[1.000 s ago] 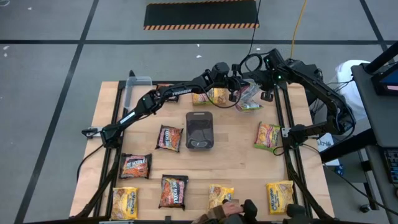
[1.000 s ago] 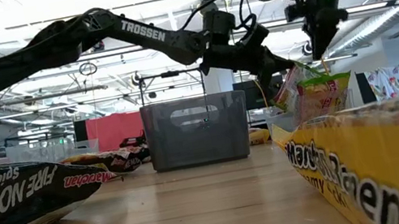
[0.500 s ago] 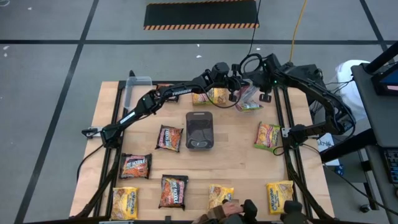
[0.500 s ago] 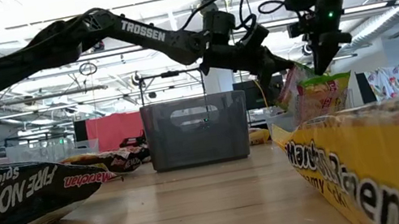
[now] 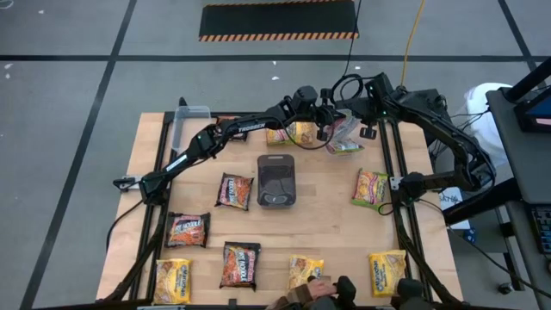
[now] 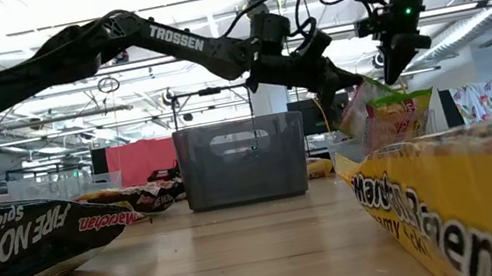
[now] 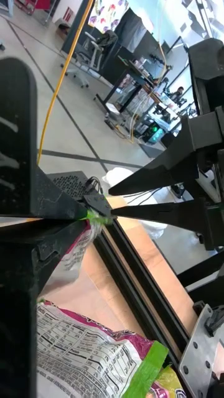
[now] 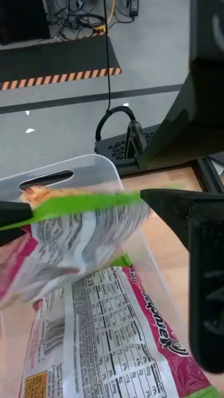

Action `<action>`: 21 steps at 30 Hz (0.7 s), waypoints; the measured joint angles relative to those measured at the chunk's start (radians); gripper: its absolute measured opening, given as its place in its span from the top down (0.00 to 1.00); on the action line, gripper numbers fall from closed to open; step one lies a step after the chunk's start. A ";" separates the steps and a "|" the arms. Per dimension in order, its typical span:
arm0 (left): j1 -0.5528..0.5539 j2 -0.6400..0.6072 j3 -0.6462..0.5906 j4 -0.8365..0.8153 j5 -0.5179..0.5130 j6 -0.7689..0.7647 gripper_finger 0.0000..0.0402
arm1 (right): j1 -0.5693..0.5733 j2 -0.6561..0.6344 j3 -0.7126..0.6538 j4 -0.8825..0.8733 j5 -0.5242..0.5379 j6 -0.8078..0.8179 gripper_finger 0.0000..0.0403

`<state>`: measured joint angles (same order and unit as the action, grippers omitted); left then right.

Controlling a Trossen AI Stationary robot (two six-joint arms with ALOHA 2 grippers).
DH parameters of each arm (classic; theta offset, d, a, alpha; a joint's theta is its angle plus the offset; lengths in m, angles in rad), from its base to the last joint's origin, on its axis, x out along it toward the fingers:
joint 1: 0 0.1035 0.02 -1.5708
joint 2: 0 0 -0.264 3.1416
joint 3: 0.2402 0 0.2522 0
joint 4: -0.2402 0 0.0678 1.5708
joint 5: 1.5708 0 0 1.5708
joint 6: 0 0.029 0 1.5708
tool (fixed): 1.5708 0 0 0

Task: Sort Maruchan noodles
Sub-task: Adjust the green noodle pack

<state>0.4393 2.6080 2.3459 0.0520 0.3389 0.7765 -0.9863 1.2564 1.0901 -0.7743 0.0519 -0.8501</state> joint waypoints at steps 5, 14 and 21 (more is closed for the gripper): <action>0.000 0.000 0.000 0.000 0.000 0.000 1.00 | 0.000 0.000 0.000 -0.014 -0.003 0.000 0.90; 0.000 0.000 0.000 0.000 0.000 0.000 1.00 | 0.000 0.000 0.000 -0.061 -0.031 0.023 0.94; 0.000 0.000 0.000 0.000 0.000 0.000 1.00 | 0.000 0.003 0.000 -0.054 -0.057 0.014 0.95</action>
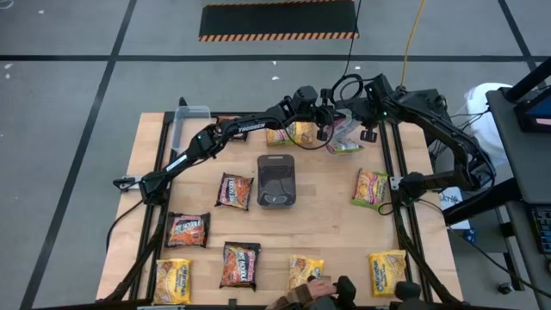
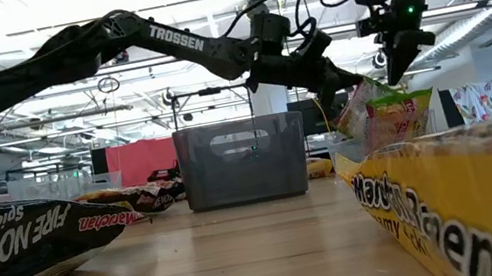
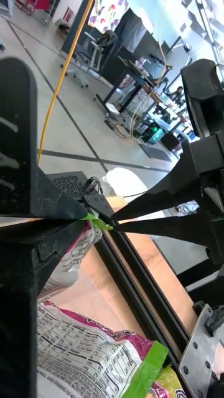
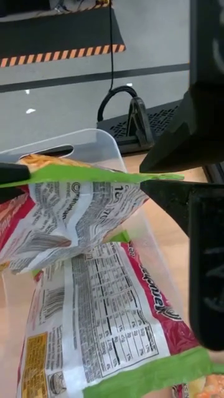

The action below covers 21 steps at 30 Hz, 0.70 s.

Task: Sort Maruchan noodles
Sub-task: Adjust the green noodle pack

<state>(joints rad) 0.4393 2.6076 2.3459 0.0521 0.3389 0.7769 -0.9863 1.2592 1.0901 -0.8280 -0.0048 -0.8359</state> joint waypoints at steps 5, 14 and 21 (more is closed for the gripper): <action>0.000 0.000 0.000 0.000 0.000 0.000 1.00 | 0.000 0.024 0.000 -0.015 0.000 -0.004 0.95; 0.001 0.000 0.000 0.000 0.000 0.000 1.00 | 0.000 0.043 0.000 0.025 0.002 -0.001 0.95; 0.008 0.000 0.000 0.000 0.000 0.000 1.00 | 0.000 0.043 0.000 0.063 0.002 0.001 0.95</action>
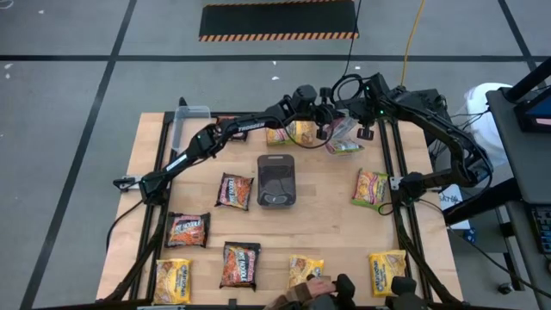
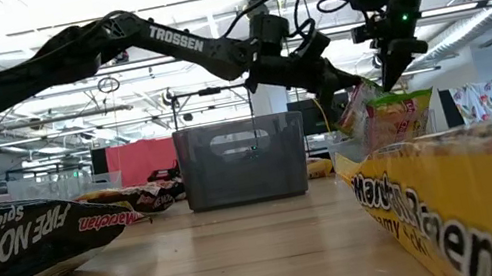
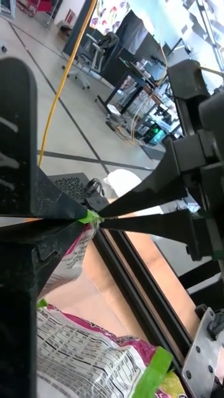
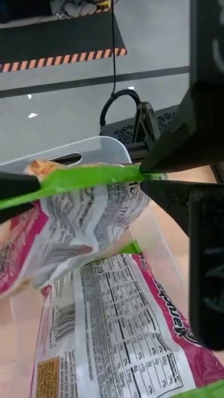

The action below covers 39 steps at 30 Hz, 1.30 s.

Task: Sort Maruchan noodles
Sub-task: Adjust the green noodle pack

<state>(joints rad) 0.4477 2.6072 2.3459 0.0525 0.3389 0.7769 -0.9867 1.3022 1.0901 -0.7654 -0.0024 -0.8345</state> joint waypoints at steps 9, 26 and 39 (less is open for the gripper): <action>0.004 0.000 0.000 0.003 0.000 0.006 1.00 | 0.000 0.011 -0.001 0.007 -0.001 0.003 0.94; 0.004 0.000 0.000 0.003 0.000 0.004 1.00 | 0.000 0.025 -0.075 0.119 0.027 -0.016 0.95; 0.003 0.000 0.000 0.001 0.000 0.003 1.00 | 0.000 0.024 -0.075 0.099 0.039 -0.016 1.00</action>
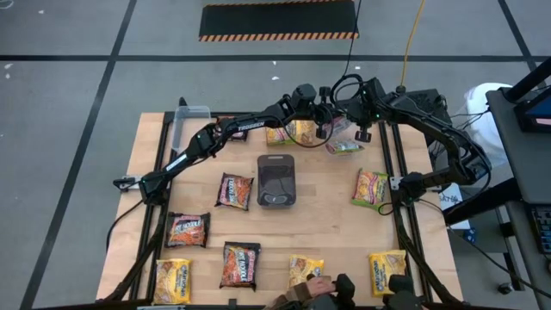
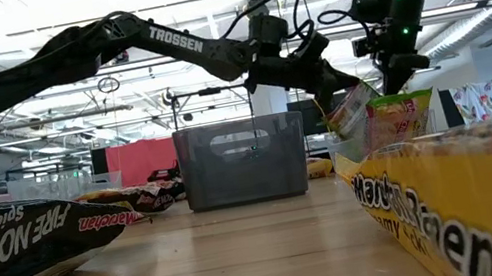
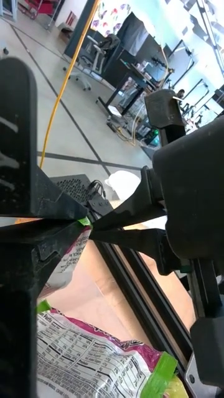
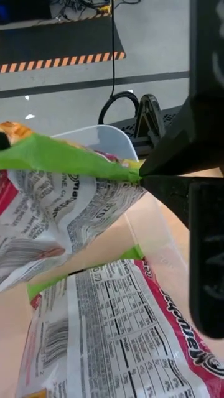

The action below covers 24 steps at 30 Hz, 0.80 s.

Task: Sort Maruchan noodles
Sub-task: Adjust the green noodle pack

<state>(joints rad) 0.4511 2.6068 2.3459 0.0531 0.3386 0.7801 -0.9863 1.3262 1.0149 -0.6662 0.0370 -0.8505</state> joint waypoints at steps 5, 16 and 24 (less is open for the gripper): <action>-0.001 0.000 0.000 -0.026 0.000 0.000 1.00 | 0.000 -0.017 0.000 -0.005 0.040 0.000 1.00; -0.003 -0.001 0.001 -0.080 0.001 0.024 1.00 | 0.000 -0.064 0.000 -0.027 0.045 0.028 1.00; -0.004 -0.001 0.001 -0.079 0.001 0.027 1.00 | 0.000 -0.071 0.000 -0.045 0.043 0.053 1.00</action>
<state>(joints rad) 0.4473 2.6061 2.3468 -0.0261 0.3393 0.8072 -0.9867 1.2552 1.0149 -0.7115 0.0795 -0.7971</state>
